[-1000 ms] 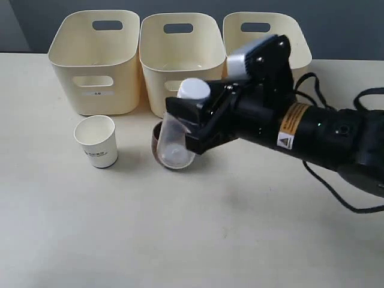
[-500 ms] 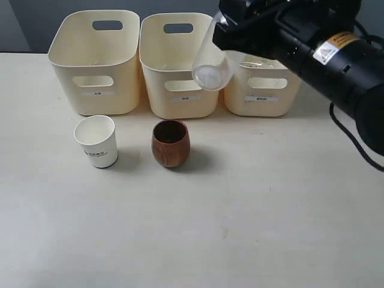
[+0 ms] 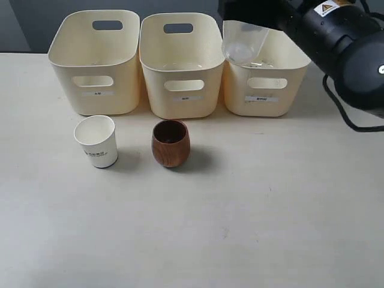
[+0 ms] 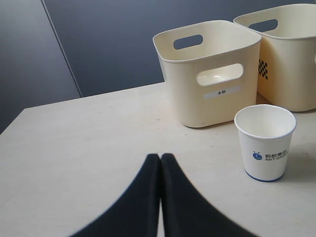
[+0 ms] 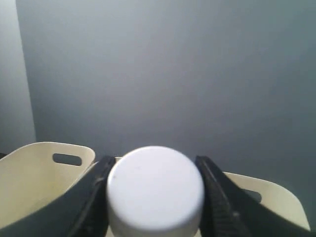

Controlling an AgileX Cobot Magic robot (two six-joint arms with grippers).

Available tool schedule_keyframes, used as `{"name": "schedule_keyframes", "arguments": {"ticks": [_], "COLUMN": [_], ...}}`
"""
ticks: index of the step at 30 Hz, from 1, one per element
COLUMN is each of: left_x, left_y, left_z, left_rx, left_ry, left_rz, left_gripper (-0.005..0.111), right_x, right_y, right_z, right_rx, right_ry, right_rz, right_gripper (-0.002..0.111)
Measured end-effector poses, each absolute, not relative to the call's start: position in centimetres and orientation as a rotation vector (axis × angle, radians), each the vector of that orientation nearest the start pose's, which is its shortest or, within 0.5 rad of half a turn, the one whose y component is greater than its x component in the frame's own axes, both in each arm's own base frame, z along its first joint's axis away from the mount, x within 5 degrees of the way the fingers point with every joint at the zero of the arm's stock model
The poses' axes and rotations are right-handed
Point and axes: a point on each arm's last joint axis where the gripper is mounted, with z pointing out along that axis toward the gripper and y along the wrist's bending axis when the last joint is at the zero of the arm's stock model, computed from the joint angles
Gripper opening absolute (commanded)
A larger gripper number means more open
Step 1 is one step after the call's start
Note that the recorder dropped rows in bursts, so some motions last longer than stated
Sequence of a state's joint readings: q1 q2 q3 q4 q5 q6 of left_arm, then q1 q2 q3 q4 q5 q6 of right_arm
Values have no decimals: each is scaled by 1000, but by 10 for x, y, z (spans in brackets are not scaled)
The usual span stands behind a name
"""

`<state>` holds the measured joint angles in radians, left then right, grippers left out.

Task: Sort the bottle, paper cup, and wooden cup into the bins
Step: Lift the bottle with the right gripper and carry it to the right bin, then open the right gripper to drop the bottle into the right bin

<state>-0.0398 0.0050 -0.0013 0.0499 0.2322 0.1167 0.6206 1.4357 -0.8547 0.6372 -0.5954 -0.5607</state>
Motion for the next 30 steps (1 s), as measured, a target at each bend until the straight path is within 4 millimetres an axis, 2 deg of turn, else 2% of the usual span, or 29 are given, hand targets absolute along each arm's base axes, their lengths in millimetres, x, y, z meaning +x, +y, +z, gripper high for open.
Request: {"name": "schedule_keyframes", "arguments": {"ticks": [7, 14, 27, 30], "left_x": [56, 56, 56, 56], "left_y": [-1, -1, -1, -1], "left_z": [192, 192, 192, 192], "left_rx": [168, 168, 168, 168], "left_ry": [1712, 1712, 1712, 1712], "left_rz": [103, 103, 103, 103], "left_gripper": [0, 0, 0, 0], "right_x": [296, 325, 343, 349], "right_y": [154, 137, 133, 136], "right_z": [303, 286, 264, 258], "right_rx": [-152, -83, -77, -83], "right_ry": [1574, 1668, 1605, 1599], "right_rz": [131, 79, -64, -78], "right_gripper": [0, 0, 0, 6]}}
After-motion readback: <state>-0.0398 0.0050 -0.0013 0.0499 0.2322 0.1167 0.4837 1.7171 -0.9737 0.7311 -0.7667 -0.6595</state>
